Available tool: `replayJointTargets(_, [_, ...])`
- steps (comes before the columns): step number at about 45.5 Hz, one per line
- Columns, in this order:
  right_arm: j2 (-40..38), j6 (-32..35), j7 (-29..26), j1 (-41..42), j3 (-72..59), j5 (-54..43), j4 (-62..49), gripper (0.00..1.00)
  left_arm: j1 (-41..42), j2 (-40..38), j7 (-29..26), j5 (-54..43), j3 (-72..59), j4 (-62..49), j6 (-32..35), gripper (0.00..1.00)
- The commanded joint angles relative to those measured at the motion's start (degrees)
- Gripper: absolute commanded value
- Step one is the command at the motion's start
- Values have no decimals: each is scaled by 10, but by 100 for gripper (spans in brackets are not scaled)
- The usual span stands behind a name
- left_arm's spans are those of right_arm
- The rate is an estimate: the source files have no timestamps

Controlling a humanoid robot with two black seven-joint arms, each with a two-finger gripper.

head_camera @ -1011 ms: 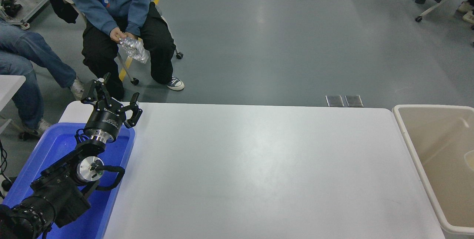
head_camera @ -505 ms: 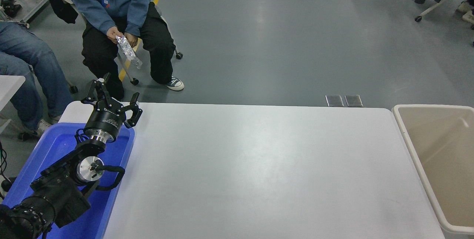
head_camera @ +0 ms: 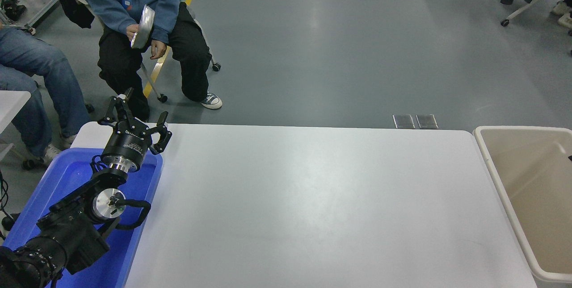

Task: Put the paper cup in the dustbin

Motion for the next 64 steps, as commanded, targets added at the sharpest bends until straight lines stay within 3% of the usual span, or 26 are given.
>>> replayJointTargets(1, [10, 0, 1, 29, -16, 3, 4, 99, 0, 0, 0, 0, 0, 0, 0, 100])
replayJointTargets(8, [1, 2, 10, 37, 64, 92, 58, 99, 0, 0, 0, 0, -1, 0, 0, 100])
replayJointTargets(12, [-23, 2, 41, 38, 118, 138, 125, 99, 0, 0, 0, 0, 0, 0, 0, 100])
replayJointTargets(18, [-64, 3, 95, 26, 219, 142, 263, 99, 0, 0, 0, 0, 0, 0, 0, 100])
replayJointTargets(29, [-86, 3, 100, -88, 428, 132, 470, 99, 0, 0, 0, 0, 0, 1, 0, 100])
replayJointTargets(35, [-55, 3, 134, -135, 478, 123, 503, 99, 0, 0, 0, 0, -1, 0, 0, 100])
replayJointTargets(43, [-10, 2, 226, -180, 506, 96, 520, 99, 0, 0, 0, 0, 0, 0, 0, 100])
replayJointTargets(64, [24, 2, 234, -182, 477, 99, 512, 99, 0, 0, 0, 0, -1, 0, 0, 100])
